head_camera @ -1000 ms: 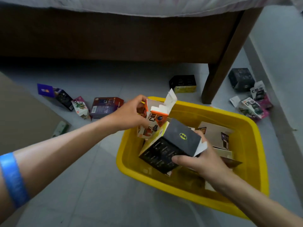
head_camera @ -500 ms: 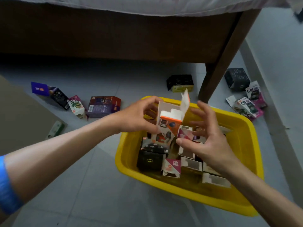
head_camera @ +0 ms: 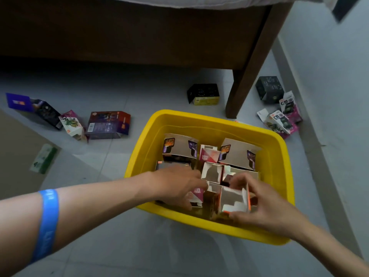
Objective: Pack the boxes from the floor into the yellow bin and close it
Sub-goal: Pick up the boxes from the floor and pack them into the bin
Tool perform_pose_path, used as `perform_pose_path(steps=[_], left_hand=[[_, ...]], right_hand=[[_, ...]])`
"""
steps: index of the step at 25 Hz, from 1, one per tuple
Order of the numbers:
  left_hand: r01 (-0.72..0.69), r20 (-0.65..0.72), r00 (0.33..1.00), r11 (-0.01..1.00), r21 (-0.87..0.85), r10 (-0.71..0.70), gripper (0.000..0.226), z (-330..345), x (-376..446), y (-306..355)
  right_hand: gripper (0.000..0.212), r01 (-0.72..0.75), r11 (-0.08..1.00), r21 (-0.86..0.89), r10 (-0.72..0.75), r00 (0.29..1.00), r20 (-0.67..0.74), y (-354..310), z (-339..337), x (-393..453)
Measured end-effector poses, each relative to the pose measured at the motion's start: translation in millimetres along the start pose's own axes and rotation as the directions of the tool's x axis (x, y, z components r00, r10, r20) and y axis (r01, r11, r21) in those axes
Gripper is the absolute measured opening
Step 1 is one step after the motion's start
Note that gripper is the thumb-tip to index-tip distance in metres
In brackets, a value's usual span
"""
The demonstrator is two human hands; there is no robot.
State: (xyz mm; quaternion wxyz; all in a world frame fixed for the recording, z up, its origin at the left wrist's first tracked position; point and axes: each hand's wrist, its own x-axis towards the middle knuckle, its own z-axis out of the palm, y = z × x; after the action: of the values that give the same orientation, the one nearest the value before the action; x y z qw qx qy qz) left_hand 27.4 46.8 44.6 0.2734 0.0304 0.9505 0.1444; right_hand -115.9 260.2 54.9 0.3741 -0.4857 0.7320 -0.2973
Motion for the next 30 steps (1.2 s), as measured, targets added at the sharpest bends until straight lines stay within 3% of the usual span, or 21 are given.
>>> perform_pose_path(steps=[4, 7, 9, 11, 13, 17, 19, 21, 23, 24, 25, 26, 28, 29, 30], left_hand=[[-0.014, -0.064, 0.998, 1.000, 0.008, 0.015, 0.060, 17, 5, -3], [-0.015, -0.101, 0.995, 1.000, -0.006, 0.014, 0.054, 27, -1, -13], [-0.007, -0.088, 0.996, 0.999, -0.049, 0.002, 0.046, 30, -7, -21], [0.022, -0.041, 0.999, 0.996, -0.082, -0.026, 0.047, 29, -11, -27], [0.059, 0.005, 0.998, 0.992, -0.113, -0.058, 0.049, 26, -12, -30], [0.066, 0.053, 0.997, 0.982, -0.175, -0.057, 0.044, 6, -9, -25], [0.018, -0.016, 1.000, 0.993, -0.118, -0.020, 0.036, -23, -3, -21], [-0.016, -0.186, 0.983, 0.996, -0.087, 0.000, 0.026, -55, 12, -19], [-0.009, -0.374, 0.927, 0.998, -0.060, -0.014, 0.022, -88, 41, -14], [0.015, -0.429, 0.903, 0.999, -0.044, -0.032, 0.026, -100, 59, -10], [0.057, -0.446, 0.893, 0.998, -0.013, -0.057, 0.036, -108, 79, -5], [0.112, -0.417, 0.904, 0.993, 0.028, -0.090, 0.048, -112, 98, -1], [0.189, -0.307, 0.939, 0.979, 0.081, -0.156, 0.056, -110, 130, 6], [0.211, -0.274, 0.944, 0.975, 0.072, -0.185, 0.050, -109, 139, 5], [0.226, -0.244, 0.946, 0.974, 0.028, -0.212, 0.045, -109, 142, 0]], right_hand=[[0.053, -0.062, 0.980, -0.188, 0.085, 0.990, 0.113, 11, 24, 15], [0.065, -0.199, 0.980, 0.017, 0.183, 0.929, 0.323, 6, 12, 22], [0.068, -0.224, 0.974, 0.001, 0.205, 0.892, 0.402, 7, 8, 21], [0.066, -0.132, 0.953, -0.272, 0.224, 0.913, 0.342, 14, 14, 21], [0.063, -0.071, 0.864, -0.499, 0.203, 0.955, 0.216, 12, 27, 26], [0.054, -0.030, 0.742, -0.670, 0.137, 0.985, 0.108, 2, 45, 44], [0.039, -0.017, 0.830, -0.558, 0.081, 0.993, 0.090, -4, 31, 49], [0.023, 0.018, 0.933, -0.359, -0.016, 1.000, 0.010, -10, 1, 50], [0.011, 0.047, 0.934, -0.355, -0.169, 0.931, -0.323, -1, -43, 52], [0.007, -0.026, 0.895, -0.446, -0.212, 0.854, -0.475, 11, -65, 54], [0.021, -0.188, 0.828, -0.529, -0.191, 0.792, -0.580, 23, -85, 55], [0.036, -0.360, 0.767, -0.531, -0.066, 0.779, -0.624, 37, -100, 57], [0.042, -0.508, 0.790, -0.343, 0.299, 0.808, -0.508, 64, -113, 59], [0.039, -0.469, 0.863, -0.188, 0.381, 0.848, -0.368, 74, -109, 60], [0.037, -0.385, 0.922, -0.045, 0.359, 0.891, -0.276, 82, -101, 61]])
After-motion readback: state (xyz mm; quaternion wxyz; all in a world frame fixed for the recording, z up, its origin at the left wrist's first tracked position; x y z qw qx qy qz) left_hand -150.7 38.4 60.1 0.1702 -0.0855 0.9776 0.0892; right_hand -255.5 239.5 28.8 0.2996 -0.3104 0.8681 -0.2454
